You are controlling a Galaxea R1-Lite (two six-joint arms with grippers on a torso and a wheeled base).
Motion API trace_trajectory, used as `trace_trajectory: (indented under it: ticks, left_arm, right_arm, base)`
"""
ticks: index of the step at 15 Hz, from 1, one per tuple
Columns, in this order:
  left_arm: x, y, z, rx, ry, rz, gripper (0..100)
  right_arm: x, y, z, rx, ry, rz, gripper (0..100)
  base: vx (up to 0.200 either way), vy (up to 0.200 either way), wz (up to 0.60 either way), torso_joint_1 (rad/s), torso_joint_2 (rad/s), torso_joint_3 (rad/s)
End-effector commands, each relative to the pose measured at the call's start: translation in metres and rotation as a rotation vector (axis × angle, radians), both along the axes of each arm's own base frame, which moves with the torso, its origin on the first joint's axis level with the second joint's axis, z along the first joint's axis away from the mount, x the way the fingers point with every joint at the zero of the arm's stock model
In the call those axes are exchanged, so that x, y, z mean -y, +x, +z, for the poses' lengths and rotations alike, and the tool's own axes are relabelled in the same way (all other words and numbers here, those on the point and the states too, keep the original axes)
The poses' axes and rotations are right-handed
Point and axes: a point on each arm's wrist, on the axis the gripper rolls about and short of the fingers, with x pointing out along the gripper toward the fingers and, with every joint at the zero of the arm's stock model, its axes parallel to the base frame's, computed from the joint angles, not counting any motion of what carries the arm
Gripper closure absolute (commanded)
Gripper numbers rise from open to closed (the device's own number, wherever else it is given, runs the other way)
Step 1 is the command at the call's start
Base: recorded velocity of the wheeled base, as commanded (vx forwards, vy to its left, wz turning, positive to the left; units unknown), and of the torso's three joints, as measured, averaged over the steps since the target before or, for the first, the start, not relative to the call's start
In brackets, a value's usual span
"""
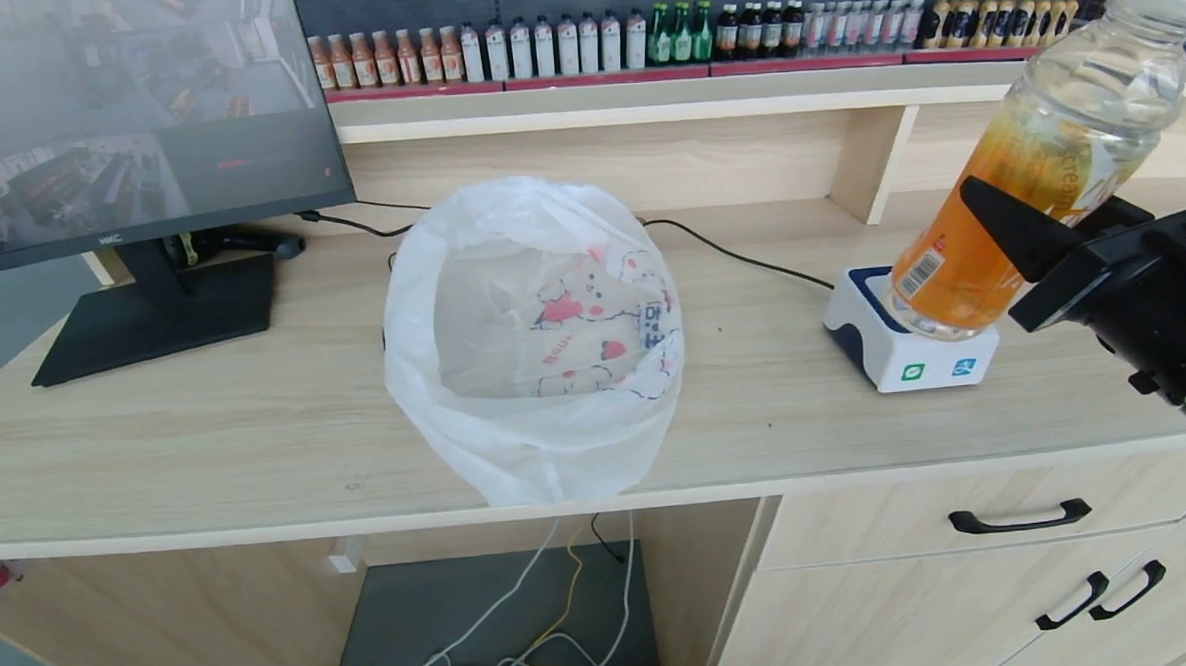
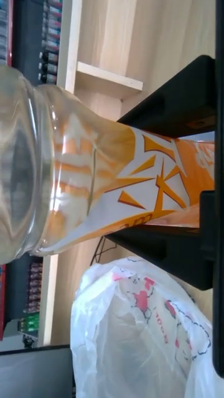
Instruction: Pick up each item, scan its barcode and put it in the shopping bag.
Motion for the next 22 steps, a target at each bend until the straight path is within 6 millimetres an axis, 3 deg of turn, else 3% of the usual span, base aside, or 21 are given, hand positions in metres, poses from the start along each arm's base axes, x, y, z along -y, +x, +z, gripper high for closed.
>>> trace_trajectory:
  ticks: [1, 10, 15, 18, 22]
  left_arm:
    - [0.0, 0.0, 0.0, 0.0, -0.001, 0.0, 0]
    - [0.0, 0.0, 0.0, 0.0, -0.004, 0.0, 0]
    - [0.0, 0.0, 0.0, 0.0, -0.003, 0.0, 0]
    - [0.0, 0.0, 0.0, 0.0, -0.003, 0.0, 0]
    - [0.0, 0.0, 0.0, 0.0, 0.0, 0.0, 0]
  right_arm:
    - [0.001, -0.003, -0.002, -0.002, -0.001, 0.002, 100]
    - [0.001, -0.004, -0.007, -0.02, -0.013, 0.014, 100]
    - [-0.005, 0.006, -0.002, 0.003, -0.018, 0.035, 100]
    - [-0.022, 0.019, -0.004, -0.003, -0.03, 0.08, 100]
    - [-0.046, 0.06, -0.006, -0.001, -0.026, 0.104, 100]
  base:
    - [0.0, 0.2, 0.0, 0.002, 0.0, 0.002]
    - [0.0, 0.2, 0.0, 0.002, 0.0, 0.001]
    - [0.0, 0.0, 0.0, 0.0, 0.0, 0.0]
    - [0.0, 0.0, 0.0, 0.0, 0.0, 0.0]
    - [0.0, 0.0, 0.0, 0.0, 0.0, 0.0]
